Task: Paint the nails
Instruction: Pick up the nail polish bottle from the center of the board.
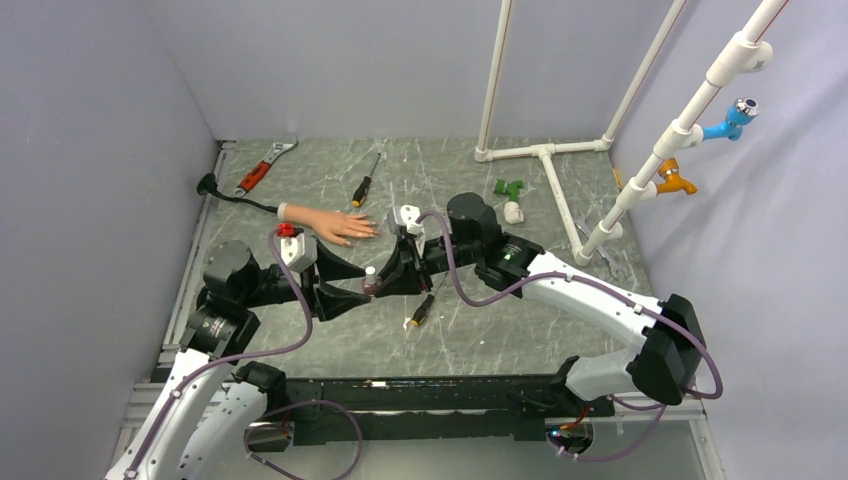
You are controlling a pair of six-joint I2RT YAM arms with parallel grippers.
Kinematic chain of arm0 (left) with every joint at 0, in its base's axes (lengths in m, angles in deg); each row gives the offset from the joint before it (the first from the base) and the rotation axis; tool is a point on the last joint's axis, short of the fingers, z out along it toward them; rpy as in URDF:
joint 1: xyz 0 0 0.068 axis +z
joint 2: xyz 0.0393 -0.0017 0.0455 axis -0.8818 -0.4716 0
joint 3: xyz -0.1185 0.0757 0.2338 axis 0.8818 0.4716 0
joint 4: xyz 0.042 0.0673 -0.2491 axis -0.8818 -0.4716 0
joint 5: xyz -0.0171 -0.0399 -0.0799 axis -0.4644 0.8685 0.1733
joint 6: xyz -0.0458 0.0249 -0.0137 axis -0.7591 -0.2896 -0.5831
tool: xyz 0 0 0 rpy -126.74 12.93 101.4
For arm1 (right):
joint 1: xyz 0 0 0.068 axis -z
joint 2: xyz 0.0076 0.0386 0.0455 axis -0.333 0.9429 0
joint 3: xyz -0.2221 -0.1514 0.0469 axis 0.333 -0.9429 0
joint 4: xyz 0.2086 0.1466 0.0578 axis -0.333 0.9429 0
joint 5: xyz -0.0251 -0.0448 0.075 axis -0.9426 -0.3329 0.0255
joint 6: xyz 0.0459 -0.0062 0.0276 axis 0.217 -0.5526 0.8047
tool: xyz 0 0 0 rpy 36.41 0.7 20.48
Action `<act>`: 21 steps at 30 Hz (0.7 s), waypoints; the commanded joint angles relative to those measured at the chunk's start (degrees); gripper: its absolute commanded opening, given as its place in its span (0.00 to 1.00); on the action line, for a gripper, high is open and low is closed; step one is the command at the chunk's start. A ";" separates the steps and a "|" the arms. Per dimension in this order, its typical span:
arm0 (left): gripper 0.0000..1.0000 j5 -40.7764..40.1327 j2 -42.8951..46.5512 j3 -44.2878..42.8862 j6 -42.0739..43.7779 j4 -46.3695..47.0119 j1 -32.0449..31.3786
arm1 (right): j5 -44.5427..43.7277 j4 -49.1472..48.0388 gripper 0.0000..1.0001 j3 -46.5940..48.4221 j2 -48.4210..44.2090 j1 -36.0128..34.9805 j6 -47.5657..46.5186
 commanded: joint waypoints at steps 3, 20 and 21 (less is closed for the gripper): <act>0.60 1.48 0.21 0.07 -0.48 2.95 -0.20 | 0.68 -6.16 0.00 -0.06 -3.25 0.04 2.19; 0.45 3.28 0.71 1.73 -5.12 8.76 -0.07 | 2.08 -11.25 0.00 -0.76 -3.20 -0.03 4.53; 0.44 3.27 0.76 1.94 -5.71 10.44 -0.04 | 2.31 -11.54 0.00 -0.73 -3.11 0.01 4.53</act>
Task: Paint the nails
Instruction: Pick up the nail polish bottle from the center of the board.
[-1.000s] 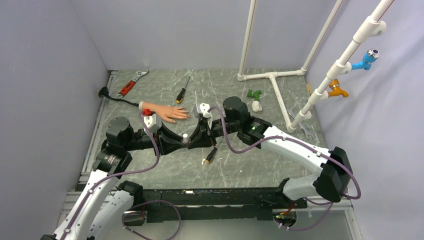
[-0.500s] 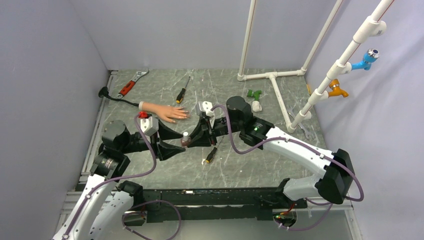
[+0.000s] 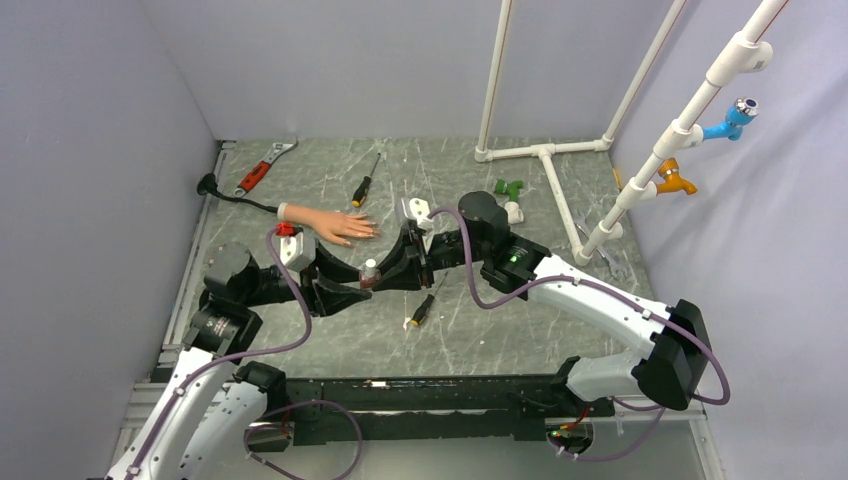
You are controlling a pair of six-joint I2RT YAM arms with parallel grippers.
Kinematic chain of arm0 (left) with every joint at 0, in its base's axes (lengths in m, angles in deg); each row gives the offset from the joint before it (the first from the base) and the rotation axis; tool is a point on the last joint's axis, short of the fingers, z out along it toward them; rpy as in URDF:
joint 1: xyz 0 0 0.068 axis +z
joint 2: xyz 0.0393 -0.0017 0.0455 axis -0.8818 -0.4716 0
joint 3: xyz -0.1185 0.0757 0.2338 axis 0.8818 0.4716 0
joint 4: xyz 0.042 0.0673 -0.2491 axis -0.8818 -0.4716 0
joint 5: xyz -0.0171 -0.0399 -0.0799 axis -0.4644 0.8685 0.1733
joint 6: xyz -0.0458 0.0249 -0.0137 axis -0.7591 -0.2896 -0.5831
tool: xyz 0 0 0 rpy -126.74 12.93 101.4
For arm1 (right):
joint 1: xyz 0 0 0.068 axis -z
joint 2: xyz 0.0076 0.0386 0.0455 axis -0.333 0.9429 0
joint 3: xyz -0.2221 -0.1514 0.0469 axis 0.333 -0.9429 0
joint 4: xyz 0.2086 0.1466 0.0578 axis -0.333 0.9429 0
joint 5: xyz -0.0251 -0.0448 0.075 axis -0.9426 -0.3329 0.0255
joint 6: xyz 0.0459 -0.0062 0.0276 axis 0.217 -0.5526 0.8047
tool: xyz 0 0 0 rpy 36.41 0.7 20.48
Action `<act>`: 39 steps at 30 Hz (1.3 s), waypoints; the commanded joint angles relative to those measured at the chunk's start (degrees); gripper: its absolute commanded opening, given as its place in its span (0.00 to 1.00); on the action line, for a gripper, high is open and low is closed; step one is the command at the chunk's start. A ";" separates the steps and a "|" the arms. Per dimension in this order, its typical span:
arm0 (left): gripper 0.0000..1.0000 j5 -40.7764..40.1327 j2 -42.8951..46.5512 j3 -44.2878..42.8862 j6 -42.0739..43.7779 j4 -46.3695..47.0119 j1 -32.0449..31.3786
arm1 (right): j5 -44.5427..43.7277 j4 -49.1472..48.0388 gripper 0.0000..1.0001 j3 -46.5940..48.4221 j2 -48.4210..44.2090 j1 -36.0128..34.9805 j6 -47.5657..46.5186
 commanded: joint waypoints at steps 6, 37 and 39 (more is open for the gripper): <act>0.43 1.03 1.23 0.56 -3.10 6.22 0.19 | 2.34 -4.60 0.00 -0.14 -0.39 0.02 0.71; 0.39 -0.74 0.26 1.81 -7.62 10.88 1.47 | 2.42 -3.90 0.00 1.28 1.14 -0.54 0.28; 0.38 -0.33 -0.18 1.87 -8.08 11.47 1.43 | 2.50 -4.15 0.00 1.28 1.15 -0.61 0.33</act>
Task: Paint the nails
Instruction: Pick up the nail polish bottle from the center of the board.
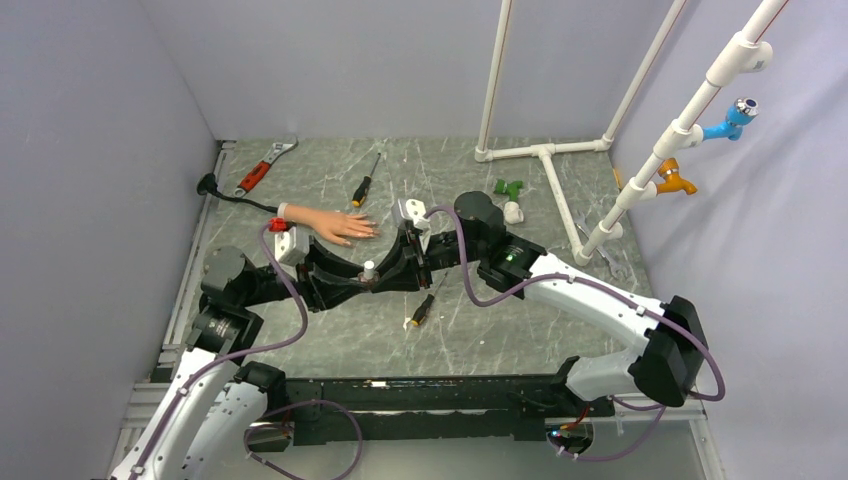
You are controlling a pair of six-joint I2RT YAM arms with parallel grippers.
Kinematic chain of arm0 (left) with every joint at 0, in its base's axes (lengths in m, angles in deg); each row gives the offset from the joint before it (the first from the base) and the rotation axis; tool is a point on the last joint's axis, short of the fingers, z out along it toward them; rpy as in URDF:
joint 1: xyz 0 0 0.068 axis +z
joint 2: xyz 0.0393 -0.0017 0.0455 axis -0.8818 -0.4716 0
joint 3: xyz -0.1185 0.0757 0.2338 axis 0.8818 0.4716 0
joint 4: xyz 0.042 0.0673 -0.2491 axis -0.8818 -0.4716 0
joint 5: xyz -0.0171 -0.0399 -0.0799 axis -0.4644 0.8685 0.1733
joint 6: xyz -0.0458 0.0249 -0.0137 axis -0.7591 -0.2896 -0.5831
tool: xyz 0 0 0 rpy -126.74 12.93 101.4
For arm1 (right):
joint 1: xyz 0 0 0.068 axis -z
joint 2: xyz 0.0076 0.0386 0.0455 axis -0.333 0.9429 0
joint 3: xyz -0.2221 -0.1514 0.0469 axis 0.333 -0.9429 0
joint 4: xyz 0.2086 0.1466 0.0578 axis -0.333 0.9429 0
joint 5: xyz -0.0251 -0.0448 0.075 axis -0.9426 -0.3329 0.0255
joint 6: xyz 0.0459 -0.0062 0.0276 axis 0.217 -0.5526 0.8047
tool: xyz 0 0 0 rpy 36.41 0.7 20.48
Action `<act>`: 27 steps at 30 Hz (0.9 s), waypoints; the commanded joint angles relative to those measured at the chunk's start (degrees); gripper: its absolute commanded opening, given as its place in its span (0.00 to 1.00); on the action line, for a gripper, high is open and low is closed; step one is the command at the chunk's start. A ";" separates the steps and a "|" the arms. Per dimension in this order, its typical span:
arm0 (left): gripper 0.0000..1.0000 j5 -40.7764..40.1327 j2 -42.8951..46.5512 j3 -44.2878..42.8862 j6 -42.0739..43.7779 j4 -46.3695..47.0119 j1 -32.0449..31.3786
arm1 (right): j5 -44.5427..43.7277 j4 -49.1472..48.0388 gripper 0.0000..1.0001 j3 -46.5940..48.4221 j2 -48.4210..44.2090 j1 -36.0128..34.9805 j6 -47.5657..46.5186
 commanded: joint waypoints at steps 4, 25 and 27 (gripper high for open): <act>0.36 2.09 -1.50 -0.38 -1.04 2.73 0.18 | 1.21 -4.15 0.00 1.17 -0.45 -0.49 0.14; 0.00 -0.72 -1.23 -3.18 4.94 -5.66 0.20 | -4.66 0.56 0.75 -0.68 -3.11 -0.49 -1.55; 0.00 -2.91 0.34 -3.20 6.47 -6.73 0.22 | -8.67 2.47 0.91 -0.52 -3.61 -0.49 -1.66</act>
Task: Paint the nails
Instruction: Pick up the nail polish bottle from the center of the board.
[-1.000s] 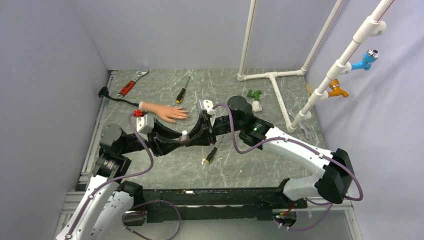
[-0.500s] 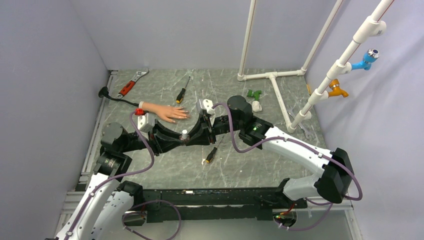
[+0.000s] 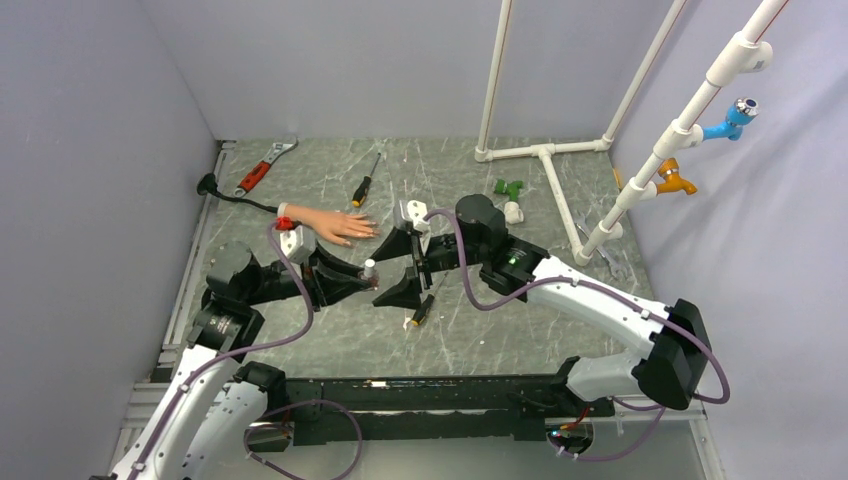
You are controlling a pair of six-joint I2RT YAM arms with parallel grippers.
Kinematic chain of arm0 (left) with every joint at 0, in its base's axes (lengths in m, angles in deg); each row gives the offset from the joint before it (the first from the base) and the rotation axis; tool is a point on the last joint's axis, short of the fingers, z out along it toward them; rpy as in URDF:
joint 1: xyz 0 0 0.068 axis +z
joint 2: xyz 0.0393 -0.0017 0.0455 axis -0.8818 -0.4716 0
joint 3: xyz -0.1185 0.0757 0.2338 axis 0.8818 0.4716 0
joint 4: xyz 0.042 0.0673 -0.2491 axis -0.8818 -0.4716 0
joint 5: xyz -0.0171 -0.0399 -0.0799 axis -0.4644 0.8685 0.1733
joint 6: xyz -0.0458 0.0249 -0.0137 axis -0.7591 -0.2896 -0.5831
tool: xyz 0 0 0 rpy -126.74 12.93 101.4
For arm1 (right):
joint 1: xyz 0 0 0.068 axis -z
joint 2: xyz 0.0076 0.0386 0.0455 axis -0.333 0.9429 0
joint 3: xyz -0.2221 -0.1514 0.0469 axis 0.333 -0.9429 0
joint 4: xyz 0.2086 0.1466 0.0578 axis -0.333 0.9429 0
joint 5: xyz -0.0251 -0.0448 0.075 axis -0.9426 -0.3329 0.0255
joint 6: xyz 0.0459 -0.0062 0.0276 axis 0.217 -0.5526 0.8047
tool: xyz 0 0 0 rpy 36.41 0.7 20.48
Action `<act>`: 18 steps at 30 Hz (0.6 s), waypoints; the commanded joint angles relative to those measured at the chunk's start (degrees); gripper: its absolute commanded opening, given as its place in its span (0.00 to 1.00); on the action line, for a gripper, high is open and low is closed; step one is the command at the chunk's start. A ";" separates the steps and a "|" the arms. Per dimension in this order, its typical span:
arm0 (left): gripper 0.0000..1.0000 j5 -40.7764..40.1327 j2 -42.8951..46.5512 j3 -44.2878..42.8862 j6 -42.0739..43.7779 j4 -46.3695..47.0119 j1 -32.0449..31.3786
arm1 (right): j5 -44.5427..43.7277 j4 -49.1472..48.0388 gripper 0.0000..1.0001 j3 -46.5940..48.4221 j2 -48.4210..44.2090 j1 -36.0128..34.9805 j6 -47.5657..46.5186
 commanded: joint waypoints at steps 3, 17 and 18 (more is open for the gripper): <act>0.00 -7.01 2.86 -3.19 4.94 -4.43 -0.02 | -12.27 3.21 0.99 0.07 -3.74 -0.13 -0.95; 0.00 -22.50 1.75 -1.58 -0.78 -1.93 -1.50 | -29.51 -4.67 1.00 -7.17 -13.18 0.68 3.54; 0.00 -23.72 1.67 -1.60 -0.40 -2.16 -1.81 | -29.42 -4.41 1.00 -7.21 -13.69 0.70 3.31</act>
